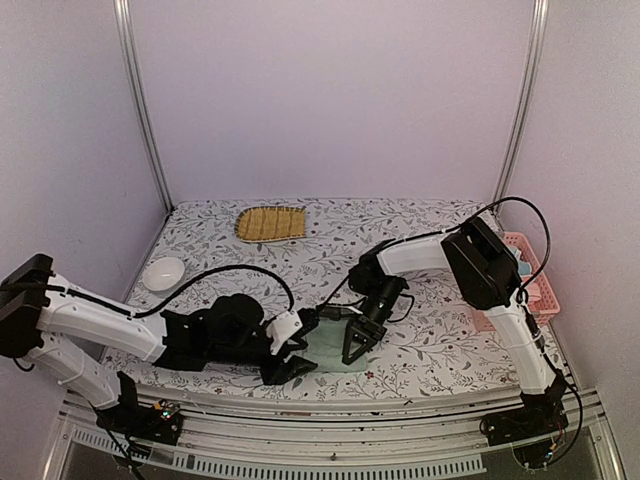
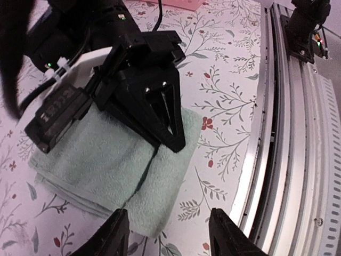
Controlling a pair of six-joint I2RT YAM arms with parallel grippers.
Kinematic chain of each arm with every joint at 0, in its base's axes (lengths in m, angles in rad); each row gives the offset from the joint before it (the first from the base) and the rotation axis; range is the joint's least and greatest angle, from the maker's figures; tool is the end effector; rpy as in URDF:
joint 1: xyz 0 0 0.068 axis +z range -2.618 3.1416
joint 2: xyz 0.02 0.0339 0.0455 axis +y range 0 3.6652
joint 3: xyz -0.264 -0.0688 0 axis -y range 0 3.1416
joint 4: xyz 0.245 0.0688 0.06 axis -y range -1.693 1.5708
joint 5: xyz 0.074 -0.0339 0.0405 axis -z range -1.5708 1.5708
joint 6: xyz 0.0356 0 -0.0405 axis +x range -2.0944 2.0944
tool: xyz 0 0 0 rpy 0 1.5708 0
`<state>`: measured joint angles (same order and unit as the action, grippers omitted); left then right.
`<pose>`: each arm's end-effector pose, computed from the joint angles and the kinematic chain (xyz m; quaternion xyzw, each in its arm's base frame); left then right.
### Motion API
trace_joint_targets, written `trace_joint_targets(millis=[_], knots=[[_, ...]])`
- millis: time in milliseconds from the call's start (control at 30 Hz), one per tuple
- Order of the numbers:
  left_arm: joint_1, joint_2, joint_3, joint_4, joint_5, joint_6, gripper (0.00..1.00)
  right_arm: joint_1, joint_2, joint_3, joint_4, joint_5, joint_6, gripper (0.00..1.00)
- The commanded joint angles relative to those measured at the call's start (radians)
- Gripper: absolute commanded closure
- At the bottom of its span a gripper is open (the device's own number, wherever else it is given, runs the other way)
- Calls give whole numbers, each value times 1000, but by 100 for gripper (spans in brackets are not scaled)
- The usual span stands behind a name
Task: Roll the towels
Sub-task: Roll the towel at the center of the board.
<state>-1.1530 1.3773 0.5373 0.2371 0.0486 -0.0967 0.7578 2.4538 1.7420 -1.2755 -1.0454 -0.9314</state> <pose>0.1070 -0.2454 0.1681 0.4557 0.7586 -0.2895 0.3647 0.2777 0.3052 0.0825 0.5653 -0.6401 -0.5021 0.1361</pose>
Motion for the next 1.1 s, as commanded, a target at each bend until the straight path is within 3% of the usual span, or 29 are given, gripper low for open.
trace_joint_targets(millis=[0, 167, 400, 567, 633, 733, 900, 1067], knots=[[-48, 141, 133, -61, -104, 205, 46, -2, 68, -15, 27, 126, 0, 92], [-74, 280, 206, -76, -139, 320, 48, -3, 73, -16, 28, 122, 4, 92], [-79, 389, 246, -102, -184, 343, 52, -3, 68, -25, 28, 117, 3, 91], [-101, 427, 258, -112, -223, 352, 66, -3, 64, -23, 24, 112, -1, 91], [-105, 432, 264, -123, -228, 349, 77, -3, 52, -22, 15, 109, -4, 88], [-109, 429, 274, -152, -214, 340, 85, -4, -11, -22, -29, 89, -35, 76], [-114, 388, 283, -190, -200, 314, 89, -27, -147, 7, -39, 46, -56, 65], [-114, 351, 297, -209, -166, 299, 90, -36, -128, 15, 151, 144, 145, 66]])
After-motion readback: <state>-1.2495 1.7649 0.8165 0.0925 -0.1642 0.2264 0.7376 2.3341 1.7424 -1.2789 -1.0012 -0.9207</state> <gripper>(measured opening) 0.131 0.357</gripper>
